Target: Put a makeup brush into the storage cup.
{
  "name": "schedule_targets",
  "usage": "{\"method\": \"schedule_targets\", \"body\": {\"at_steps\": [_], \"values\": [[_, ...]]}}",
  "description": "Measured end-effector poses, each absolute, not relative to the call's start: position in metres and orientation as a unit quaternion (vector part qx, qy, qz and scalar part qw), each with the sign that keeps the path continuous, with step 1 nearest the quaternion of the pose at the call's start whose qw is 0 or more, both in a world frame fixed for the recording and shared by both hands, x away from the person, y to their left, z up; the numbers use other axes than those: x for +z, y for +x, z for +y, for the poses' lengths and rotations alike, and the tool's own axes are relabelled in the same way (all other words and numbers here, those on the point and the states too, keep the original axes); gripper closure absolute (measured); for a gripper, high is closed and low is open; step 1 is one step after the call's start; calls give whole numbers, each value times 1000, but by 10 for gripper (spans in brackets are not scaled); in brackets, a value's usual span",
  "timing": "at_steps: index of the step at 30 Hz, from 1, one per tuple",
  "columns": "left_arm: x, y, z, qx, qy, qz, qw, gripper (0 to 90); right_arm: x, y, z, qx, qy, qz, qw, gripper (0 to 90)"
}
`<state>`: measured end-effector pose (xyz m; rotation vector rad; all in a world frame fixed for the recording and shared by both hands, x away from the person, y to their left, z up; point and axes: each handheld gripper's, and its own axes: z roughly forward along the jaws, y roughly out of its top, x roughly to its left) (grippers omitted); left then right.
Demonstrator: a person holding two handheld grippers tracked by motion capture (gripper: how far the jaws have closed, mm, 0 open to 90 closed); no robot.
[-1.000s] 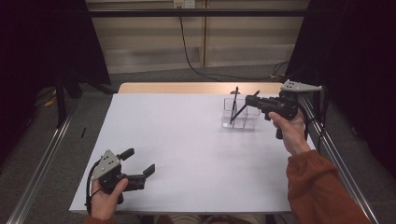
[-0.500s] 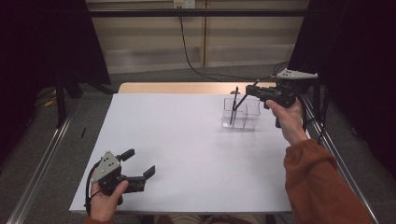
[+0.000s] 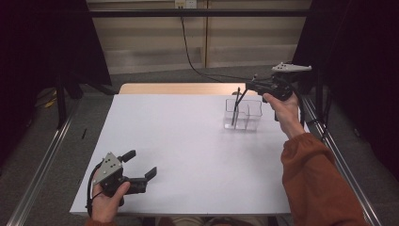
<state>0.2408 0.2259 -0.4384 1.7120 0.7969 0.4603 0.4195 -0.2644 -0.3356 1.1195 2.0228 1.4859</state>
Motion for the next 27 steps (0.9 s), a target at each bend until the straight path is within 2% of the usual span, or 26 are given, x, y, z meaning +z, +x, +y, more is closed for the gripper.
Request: {"method": "schedule_targets", "body": {"at_steps": [27], "values": [[-440, 242, 228, 192, 733, 347, 552, 32, -371, 431, -250, 493, 408, 750, 169, 834]]}}
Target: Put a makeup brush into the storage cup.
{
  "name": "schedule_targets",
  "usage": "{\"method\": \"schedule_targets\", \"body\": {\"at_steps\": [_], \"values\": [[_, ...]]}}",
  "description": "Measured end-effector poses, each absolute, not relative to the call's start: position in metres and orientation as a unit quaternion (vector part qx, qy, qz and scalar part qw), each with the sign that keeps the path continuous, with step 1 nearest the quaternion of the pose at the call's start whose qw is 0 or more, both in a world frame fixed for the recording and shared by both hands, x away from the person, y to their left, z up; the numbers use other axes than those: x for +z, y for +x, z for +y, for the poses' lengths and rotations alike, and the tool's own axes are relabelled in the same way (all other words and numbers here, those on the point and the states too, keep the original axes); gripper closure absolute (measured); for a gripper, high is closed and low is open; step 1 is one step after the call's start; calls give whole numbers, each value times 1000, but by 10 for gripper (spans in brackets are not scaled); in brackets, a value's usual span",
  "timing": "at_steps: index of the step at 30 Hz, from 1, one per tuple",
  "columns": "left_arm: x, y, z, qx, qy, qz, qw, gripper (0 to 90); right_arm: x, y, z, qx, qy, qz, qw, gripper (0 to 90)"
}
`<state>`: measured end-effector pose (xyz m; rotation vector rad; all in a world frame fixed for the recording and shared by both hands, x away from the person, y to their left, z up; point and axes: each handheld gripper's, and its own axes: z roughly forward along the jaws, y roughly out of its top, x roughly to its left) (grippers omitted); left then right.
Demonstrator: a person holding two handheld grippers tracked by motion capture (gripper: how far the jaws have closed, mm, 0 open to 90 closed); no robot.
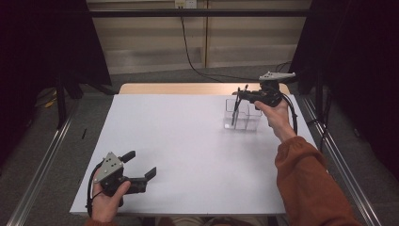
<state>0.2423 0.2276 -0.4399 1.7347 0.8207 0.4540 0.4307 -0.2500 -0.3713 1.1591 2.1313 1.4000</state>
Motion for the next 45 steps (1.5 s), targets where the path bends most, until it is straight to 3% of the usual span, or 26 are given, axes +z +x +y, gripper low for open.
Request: {"method": "schedule_targets", "body": {"at_steps": [29, 38, 45], "values": [[-439, 243, 229, 194, 738, 341, 549, 30, -397, 429, -249, 489, 418, 749, 158, 820], [-439, 243, 229, 195, 737, 341, 551, 30, -402, 424, -254, 500, 414, 743, 163, 719], [-439, 243, 229, 196, 736, 341, 551, 30, -401, 419, -253, 514, 409, 734, 170, 519]]}}
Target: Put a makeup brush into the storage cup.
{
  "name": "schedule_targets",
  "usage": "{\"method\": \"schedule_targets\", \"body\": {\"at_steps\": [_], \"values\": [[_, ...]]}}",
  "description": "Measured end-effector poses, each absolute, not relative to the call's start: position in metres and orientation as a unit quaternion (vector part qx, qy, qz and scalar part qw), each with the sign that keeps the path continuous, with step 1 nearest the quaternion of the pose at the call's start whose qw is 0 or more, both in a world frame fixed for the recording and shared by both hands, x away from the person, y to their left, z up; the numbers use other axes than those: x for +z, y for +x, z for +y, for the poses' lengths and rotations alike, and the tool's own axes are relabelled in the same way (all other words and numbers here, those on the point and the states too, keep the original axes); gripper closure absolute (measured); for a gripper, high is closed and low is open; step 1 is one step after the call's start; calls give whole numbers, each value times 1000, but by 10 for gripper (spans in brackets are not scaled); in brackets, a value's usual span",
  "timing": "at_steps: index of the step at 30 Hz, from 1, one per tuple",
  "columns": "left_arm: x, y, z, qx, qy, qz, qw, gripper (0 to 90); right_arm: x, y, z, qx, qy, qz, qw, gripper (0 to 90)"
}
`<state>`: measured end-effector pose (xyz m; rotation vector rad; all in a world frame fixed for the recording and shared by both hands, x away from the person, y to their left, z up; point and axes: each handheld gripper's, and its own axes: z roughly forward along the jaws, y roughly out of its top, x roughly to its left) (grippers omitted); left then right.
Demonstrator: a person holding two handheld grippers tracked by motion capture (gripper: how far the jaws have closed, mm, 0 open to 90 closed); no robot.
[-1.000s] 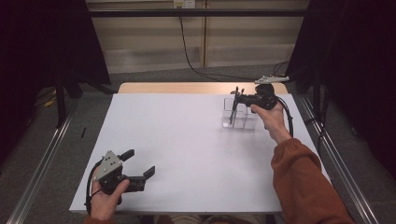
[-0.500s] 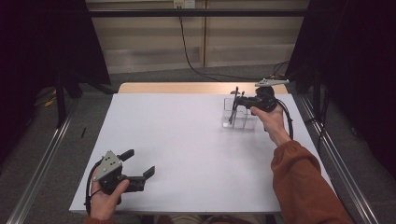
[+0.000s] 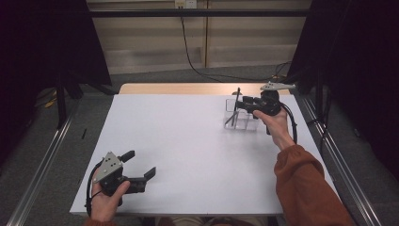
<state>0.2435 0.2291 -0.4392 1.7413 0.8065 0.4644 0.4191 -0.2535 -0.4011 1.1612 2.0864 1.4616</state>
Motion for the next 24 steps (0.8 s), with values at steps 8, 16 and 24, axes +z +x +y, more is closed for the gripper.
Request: {"method": "schedule_targets", "body": {"at_steps": [8, 16, 24], "values": [[-440, 249, 228, 196, 735, 343, 552, 30, -409, 417, -253, 516, 422, 725, 174, 229], [-440, 249, 229, 198, 731, 350, 552, 30, -410, 410, -254, 522, 421, 715, 196, 57], [-440, 247, 230, 201, 731, 348, 552, 28, -412, 405, -259, 530, 419, 711, 193, 5]]}}
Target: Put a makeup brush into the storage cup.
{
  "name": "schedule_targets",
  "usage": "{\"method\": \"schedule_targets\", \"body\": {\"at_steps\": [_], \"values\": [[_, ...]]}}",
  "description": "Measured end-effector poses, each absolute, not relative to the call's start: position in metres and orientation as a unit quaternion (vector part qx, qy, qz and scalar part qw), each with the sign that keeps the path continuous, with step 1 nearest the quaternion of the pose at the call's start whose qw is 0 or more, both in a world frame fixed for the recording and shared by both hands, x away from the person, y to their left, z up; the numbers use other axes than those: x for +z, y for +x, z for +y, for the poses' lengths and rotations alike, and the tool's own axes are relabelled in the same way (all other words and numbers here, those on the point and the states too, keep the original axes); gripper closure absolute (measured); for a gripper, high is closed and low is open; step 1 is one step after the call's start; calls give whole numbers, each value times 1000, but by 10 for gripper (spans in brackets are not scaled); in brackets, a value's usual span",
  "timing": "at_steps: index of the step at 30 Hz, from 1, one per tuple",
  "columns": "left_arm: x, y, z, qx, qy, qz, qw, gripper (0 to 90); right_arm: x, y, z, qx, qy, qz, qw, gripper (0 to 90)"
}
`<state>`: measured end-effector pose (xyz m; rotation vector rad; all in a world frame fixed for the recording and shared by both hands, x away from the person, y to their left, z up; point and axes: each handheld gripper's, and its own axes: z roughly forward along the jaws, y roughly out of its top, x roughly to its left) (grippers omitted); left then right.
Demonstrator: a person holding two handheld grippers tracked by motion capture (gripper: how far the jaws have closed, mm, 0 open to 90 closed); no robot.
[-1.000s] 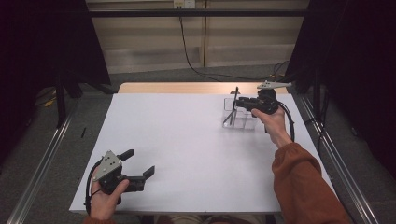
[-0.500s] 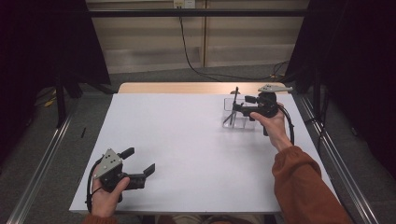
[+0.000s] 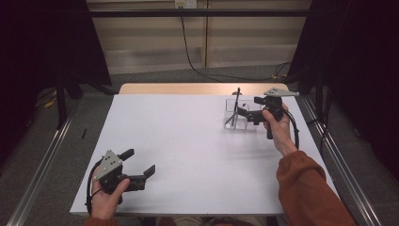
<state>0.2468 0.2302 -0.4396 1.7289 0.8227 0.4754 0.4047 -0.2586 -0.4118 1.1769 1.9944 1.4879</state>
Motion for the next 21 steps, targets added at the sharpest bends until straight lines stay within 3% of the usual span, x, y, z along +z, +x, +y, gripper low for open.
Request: {"method": "schedule_targets", "body": {"at_steps": [21], "values": [[-437, 245, 233, 203, 726, 347, 558, 28, -409, 373, -270, 535, 417, 697, 232, 14]]}}
